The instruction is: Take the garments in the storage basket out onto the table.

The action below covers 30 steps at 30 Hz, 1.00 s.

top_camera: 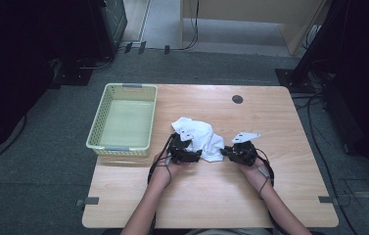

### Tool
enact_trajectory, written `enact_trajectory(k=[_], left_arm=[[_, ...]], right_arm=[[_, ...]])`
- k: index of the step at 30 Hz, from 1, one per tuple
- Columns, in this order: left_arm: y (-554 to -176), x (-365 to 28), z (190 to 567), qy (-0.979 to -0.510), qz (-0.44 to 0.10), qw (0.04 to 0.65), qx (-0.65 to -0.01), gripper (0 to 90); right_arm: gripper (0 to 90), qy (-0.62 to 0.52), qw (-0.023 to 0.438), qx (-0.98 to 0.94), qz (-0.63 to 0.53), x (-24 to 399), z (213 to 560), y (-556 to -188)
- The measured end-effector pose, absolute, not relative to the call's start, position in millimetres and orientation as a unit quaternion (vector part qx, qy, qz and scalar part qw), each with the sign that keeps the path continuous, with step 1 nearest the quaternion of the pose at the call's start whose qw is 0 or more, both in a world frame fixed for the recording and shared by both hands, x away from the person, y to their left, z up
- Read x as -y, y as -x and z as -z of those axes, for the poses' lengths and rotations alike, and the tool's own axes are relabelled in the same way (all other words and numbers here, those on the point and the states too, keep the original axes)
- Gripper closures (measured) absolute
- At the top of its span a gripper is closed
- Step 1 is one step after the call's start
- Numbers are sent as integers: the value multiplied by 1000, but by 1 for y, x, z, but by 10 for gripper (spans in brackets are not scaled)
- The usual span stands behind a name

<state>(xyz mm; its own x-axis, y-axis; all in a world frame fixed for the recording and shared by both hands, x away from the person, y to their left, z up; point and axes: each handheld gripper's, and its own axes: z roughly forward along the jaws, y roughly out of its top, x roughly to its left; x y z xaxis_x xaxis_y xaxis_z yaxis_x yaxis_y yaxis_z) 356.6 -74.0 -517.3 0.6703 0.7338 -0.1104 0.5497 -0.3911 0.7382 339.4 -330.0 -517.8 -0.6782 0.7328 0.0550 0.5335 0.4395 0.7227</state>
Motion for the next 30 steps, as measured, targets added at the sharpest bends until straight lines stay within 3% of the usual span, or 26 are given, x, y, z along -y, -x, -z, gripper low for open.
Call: enact_trajectory(k=[10,30], left_arm=[[-359,67,517,-822,-116,392,-397,256],[-360,53,509,-813,-113,409,-398,264]], right_arm=[[857,-391,134,-834,-365,339,517,-343],[853,-426,130,-813,-375,367,513,-348]])
